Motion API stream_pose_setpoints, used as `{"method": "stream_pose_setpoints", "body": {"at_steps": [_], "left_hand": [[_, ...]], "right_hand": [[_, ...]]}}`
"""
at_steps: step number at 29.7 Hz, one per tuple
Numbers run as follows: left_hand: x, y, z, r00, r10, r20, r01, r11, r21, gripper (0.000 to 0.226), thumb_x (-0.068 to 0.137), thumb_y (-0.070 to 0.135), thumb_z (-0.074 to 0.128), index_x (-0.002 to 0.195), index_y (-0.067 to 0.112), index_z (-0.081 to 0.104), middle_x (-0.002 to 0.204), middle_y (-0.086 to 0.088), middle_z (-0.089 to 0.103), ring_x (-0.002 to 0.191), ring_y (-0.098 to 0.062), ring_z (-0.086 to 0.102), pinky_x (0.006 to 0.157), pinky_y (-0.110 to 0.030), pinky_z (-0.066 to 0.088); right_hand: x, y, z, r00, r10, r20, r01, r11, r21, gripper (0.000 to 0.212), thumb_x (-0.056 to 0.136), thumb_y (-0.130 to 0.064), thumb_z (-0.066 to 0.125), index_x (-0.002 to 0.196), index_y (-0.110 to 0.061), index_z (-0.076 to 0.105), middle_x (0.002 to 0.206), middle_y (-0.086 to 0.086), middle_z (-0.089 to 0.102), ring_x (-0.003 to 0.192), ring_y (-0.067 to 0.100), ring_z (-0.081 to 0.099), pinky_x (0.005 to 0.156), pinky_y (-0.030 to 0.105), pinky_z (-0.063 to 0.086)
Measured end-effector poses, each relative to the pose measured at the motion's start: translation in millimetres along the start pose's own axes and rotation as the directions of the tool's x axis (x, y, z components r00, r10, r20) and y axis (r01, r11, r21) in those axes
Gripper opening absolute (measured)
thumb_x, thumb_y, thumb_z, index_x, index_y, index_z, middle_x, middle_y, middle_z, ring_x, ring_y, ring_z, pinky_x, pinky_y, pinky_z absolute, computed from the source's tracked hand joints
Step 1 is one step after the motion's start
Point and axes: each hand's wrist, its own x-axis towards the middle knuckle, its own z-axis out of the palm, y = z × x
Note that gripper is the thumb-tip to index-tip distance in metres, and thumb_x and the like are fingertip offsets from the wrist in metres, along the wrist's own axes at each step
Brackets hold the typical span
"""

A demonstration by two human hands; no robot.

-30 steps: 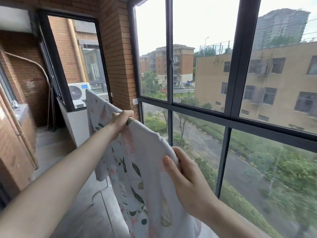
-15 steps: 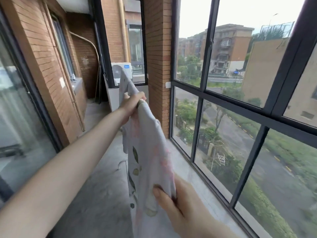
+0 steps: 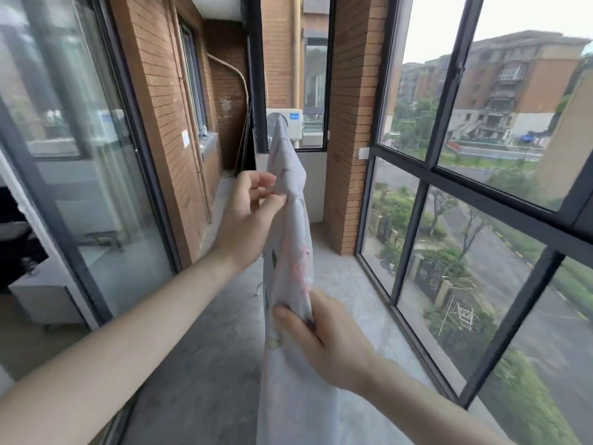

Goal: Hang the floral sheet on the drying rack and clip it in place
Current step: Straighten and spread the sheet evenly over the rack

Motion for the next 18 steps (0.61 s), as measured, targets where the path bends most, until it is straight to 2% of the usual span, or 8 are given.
{"method": "stream_pose_setpoints", "body": {"at_steps": [2, 5, 7, 10, 13, 15, 16, 18], "left_hand": [[-28.8, -1.3, -10.6, 0.993, 0.067, 0.097, -0.068, 0.998, 0.0, 0.027, 0.093, 0.035, 0.06, 0.11, 0.014, 0.059, 0.106, 0.001, 0.064, 0.102, -0.011, 0.061, 0.09, -0.025, 0.048], [-56.4, -9.1, -24.9, 0.943, 0.112, 0.312, -0.128, 0.991, 0.032, 0.029, 0.096, 0.037, 0.054, 0.102, 0.009, 0.061, 0.096, -0.006, 0.066, 0.096, -0.027, 0.063, 0.088, -0.051, 0.05], [-67.3, -16.6, -33.8, 0.906, 0.122, 0.405, -0.14, 0.99, 0.016, 0.031, 0.095, 0.038, 0.052, 0.1, 0.009, 0.064, 0.092, -0.006, 0.067, 0.09, -0.028, 0.064, 0.083, -0.056, 0.049], [-80.4, -29.5, -43.3, 0.843, 0.12, 0.524, -0.179, 0.982, 0.064, 0.03, 0.091, 0.042, 0.058, 0.106, 0.016, 0.064, 0.096, -0.001, 0.07, 0.092, -0.024, 0.067, 0.081, -0.047, 0.052], [-86.9, -45.8, -54.5, 0.758, 0.067, 0.649, -0.284, 0.93, 0.235, 0.037, 0.083, 0.054, 0.074, 0.111, 0.035, 0.059, 0.104, 0.015, 0.069, 0.099, -0.01, 0.067, 0.083, -0.033, 0.054], [-89.5, -58.2, -60.7, 0.706, 0.026, 0.708, -0.4, 0.839, 0.368, 0.045, 0.076, 0.069, 0.075, 0.108, 0.041, 0.059, 0.101, 0.029, 0.065, 0.099, 0.007, 0.061, 0.085, -0.022, 0.052], [-91.8, -60.6, -56.6, 0.706, 0.026, 0.708, -0.433, 0.807, 0.402, 0.046, 0.075, 0.075, 0.071, 0.106, 0.042, 0.062, 0.097, 0.034, 0.063, 0.096, 0.013, 0.059, 0.084, -0.016, 0.049], [-97.5, -67.1, -53.2, 0.697, 0.083, 0.712, -0.475, 0.797, 0.373, 0.041, 0.08, 0.076, 0.066, 0.101, 0.04, 0.066, 0.091, 0.036, 0.064, 0.091, 0.013, 0.059, 0.075, -0.01, 0.044]], "right_hand": [[1.6, -1.2, -0.2, 0.999, -0.019, -0.029, 0.018, 1.0, -0.015, 0.027, 0.106, -0.022, 0.052, 0.082, -0.011, 0.055, 0.083, -0.015, 0.048, 0.085, 0.001, 0.049, 0.078, 0.014, 0.034], [5.0, -4.2, -2.3, 0.998, -0.018, -0.062, 0.016, 1.0, -0.026, 0.023, 0.106, -0.02, 0.052, 0.085, -0.013, 0.051, 0.086, -0.022, 0.049, 0.087, -0.001, 0.049, 0.079, 0.014, 0.035], [7.1, -7.0, -3.4, 0.997, 0.005, -0.076, -0.01, 0.998, -0.062, 0.019, 0.106, -0.021, 0.051, 0.087, -0.021, 0.049, 0.087, -0.026, 0.049, 0.085, -0.006, 0.049, 0.078, 0.01, 0.033], [5.4, -7.9, -6.6, 0.993, 0.064, -0.097, -0.07, 0.996, -0.061, 0.023, 0.107, -0.023, 0.052, 0.085, -0.029, 0.049, 0.08, -0.021, 0.053, 0.076, -0.004, 0.052, 0.069, 0.012, 0.036], [0.2, -13.8, -3.3, 0.983, 0.144, -0.114, -0.147, 0.989, -0.018, 0.025, 0.107, -0.032, 0.051, 0.082, -0.027, 0.054, 0.078, -0.015, 0.059, 0.071, 0.003, 0.055, 0.068, 0.027, 0.047], [-0.6, -19.6, 5.1, 0.961, 0.19, -0.202, -0.193, 0.981, 0.007, 0.031, 0.107, -0.038, 0.048, 0.079, -0.026, 0.052, 0.073, -0.016, 0.053, 0.068, 0.002, 0.05, 0.064, 0.029, 0.045], [-3.6, -18.6, 3.9, 0.95, 0.19, -0.249, -0.19, 0.981, 0.024, 0.034, 0.107, -0.039, 0.047, 0.077, -0.023, 0.05, 0.072, -0.015, 0.049, 0.067, 0.003, 0.046, 0.063, 0.032, 0.043], [-11.8, -18.2, 10.7, 0.914, 0.212, -0.345, -0.219, 0.976, 0.02, 0.04, 0.107, -0.04, 0.044, 0.074, -0.018, 0.046, 0.069, -0.009, 0.04, 0.064, 0.013, 0.039, 0.06, 0.038, 0.037]]}}
